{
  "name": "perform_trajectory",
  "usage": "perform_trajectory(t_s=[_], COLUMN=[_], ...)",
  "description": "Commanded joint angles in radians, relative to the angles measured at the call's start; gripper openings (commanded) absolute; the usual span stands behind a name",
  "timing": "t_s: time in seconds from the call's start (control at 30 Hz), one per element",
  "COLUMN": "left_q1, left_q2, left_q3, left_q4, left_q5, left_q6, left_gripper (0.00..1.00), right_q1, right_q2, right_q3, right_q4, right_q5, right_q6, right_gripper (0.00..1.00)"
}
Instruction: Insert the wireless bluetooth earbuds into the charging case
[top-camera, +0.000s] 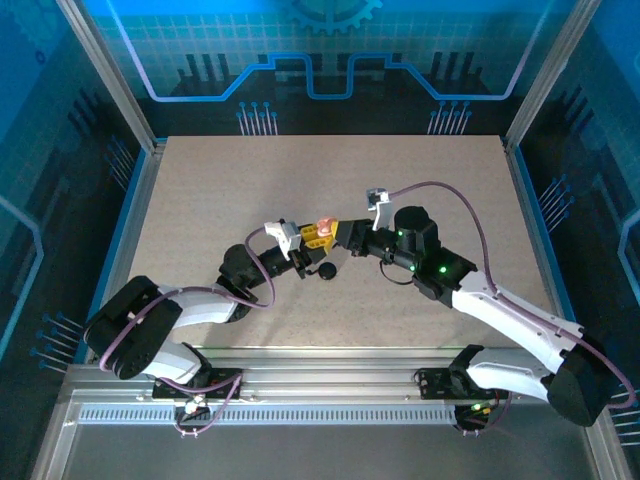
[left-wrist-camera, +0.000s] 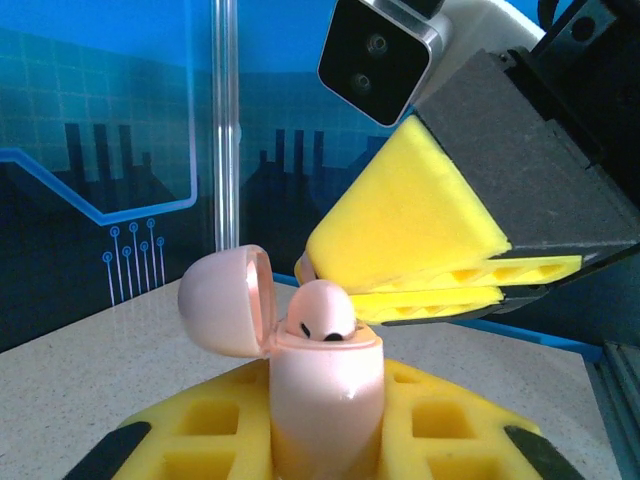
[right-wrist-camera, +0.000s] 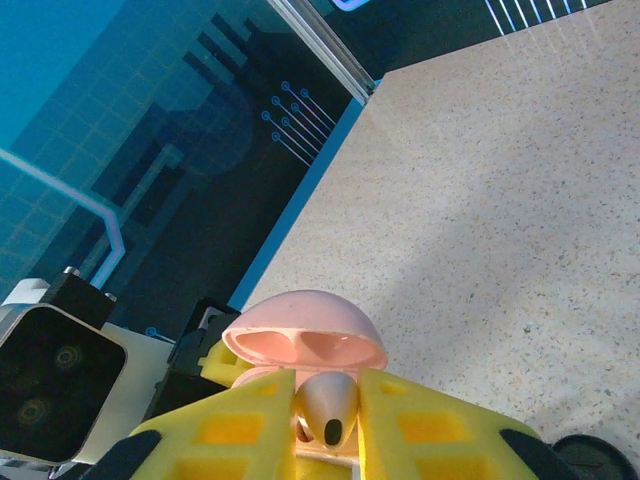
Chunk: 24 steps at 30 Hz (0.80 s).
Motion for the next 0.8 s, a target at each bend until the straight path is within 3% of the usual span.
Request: perform_trajectory(t_s=[0.0,0.2,0.53,0.7,0.77], left_q1=[-0.006,-0.006,-0.007,-0.007,-0.008], left_q2=[-0.035,-0.036,-0.051,-0.07,-0.081], left_q3=[0.033,0.033,0.022,0.017,0.017], left_q4=[0.054,0.054,0.053,0.053,0.053], left_q5=[-0.02,-0.014,0.009,0.052,0.072], left_q6=[-0.011,-0.013,-0.014,-0.037,-0.051], left_gripper=[0.17,0.17,0.17,0.17,0.17], right_q1=[0.022,0.022,0.009,-0.053,-0.093], right_q2=[-0.018,-0.02,-0.094,-0.168,-0.18], right_q3=[-0.024,-0.012,0.053,0.057,0.088], right_q4=[-0.011,-0.014,-0.131,-0.2,-0.227], right_q5=[-0.01,-0.019,0.016,-0.056,-0.129], right_q6=[-0.004,-0.011,-0.088,-0.143,-0.159], right_gripper=[0.22,0.29,0.5,0.73,0.77])
